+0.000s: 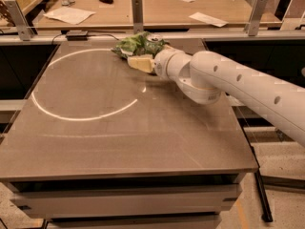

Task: Move green can near green jalapeno chip bag

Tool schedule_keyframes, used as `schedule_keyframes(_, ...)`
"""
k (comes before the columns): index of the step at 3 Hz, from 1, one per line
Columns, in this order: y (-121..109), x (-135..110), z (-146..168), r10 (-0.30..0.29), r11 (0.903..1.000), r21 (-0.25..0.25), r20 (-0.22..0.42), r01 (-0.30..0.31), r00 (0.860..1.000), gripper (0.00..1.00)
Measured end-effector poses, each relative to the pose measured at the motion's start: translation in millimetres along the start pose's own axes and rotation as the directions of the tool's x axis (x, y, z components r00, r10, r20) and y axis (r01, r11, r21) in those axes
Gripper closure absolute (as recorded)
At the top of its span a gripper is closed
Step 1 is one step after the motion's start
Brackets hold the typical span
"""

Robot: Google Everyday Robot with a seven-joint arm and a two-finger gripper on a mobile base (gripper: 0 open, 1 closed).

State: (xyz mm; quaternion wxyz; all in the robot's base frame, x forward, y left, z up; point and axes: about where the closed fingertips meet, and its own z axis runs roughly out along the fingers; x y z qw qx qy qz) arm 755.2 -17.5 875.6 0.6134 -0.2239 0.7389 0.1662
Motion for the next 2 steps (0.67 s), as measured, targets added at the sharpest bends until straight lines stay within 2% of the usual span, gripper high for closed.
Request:
schedule_keyframes(1, -10, 8, -14, -0.029, 0.9995, -0.012, -0.055, 0.028, 0.998, 0.00)
schedule_keyframes(2, -14, 9, -49, -0.045, 0.9978, -0.053, -0.079, 0.041, 0.996, 0.00)
